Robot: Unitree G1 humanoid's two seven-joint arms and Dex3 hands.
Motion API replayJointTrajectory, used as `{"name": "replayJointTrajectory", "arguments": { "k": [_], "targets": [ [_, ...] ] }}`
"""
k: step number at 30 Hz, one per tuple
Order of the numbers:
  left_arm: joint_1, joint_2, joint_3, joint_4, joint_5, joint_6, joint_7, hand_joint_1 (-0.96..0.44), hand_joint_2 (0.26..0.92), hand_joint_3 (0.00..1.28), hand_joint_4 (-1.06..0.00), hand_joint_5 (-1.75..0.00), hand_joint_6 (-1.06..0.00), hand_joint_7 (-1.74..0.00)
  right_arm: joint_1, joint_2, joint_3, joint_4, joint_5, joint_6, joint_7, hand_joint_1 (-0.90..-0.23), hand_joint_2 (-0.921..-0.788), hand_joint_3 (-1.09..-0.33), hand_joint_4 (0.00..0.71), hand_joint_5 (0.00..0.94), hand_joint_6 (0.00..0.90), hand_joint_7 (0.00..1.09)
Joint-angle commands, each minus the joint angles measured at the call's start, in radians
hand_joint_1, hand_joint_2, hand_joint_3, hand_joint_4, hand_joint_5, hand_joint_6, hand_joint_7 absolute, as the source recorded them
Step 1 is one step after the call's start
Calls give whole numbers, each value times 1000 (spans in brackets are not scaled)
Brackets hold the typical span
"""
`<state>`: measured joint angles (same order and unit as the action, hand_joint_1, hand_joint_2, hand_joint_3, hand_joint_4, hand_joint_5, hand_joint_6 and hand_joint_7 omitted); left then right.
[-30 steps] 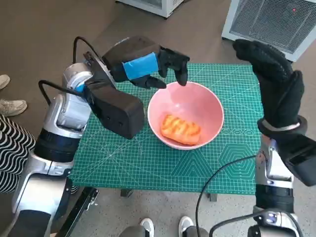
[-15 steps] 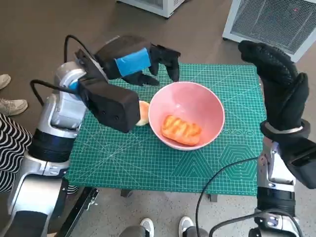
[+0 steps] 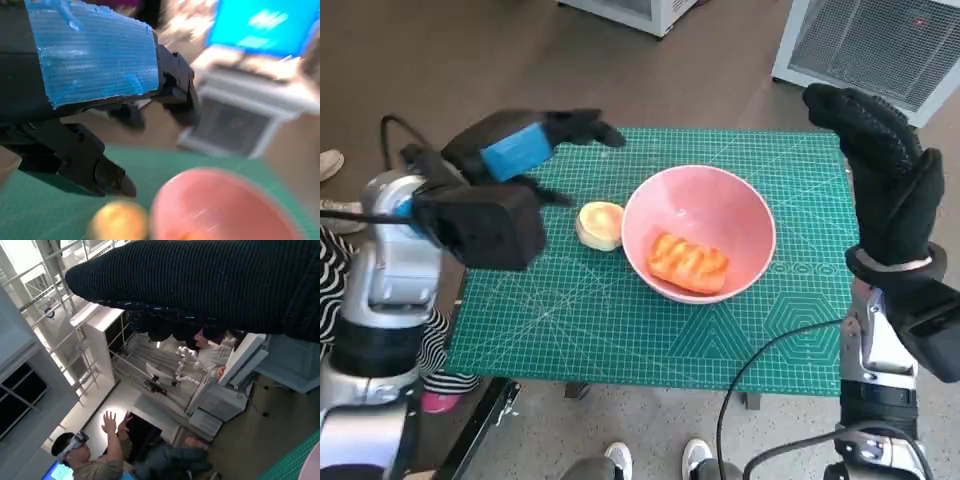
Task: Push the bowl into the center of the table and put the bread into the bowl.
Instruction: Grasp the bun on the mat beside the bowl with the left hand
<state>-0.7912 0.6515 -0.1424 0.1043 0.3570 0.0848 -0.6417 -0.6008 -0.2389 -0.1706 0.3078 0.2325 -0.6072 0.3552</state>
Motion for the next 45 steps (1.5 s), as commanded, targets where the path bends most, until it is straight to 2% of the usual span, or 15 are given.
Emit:
{"name": "replayJointTrajectory", "arguments": {
  "k": [1,5,11,19,26,45],
  "targets": [
    [4,22,-17,13,3,16,-35,-291,630,71,-4,-6,-3,-144,10,-2,3,22,5,11,10,-696,-921,-734,155,2,-1,546],
    [-4,20,-47,63,18,9,-47,-346,635,58,0,0,0,-49,8,2,8,18,0,13,7,-694,-921,-736,154,2,-1,545],
    [-24,-9,-88,153,41,-5,-31,-382,643,47,1,1,1,-6,3,4,14,17,-2,14,5,-694,-921,-736,155,2,-1,544],
    [-58,-65,-136,314,68,-60,24,-354,651,36,1,1,1,1,4,0,17,15,-1,12,8,-694,-921,-738,154,2,-1,539],
    [-117,-126,-187,531,107,-117,86,-353,656,31,1,1,-3,-1,6,-5,15,16,8,9,19,-697,-921,-738,154,1,-1,536],
    [-248,-266,-260,978,164,-181,233,-296,683,26,1,1,-27,-13,22,-17,1,-2,24,29,31,-698,-921,-735,155,1,-1,534]
  ]
}}
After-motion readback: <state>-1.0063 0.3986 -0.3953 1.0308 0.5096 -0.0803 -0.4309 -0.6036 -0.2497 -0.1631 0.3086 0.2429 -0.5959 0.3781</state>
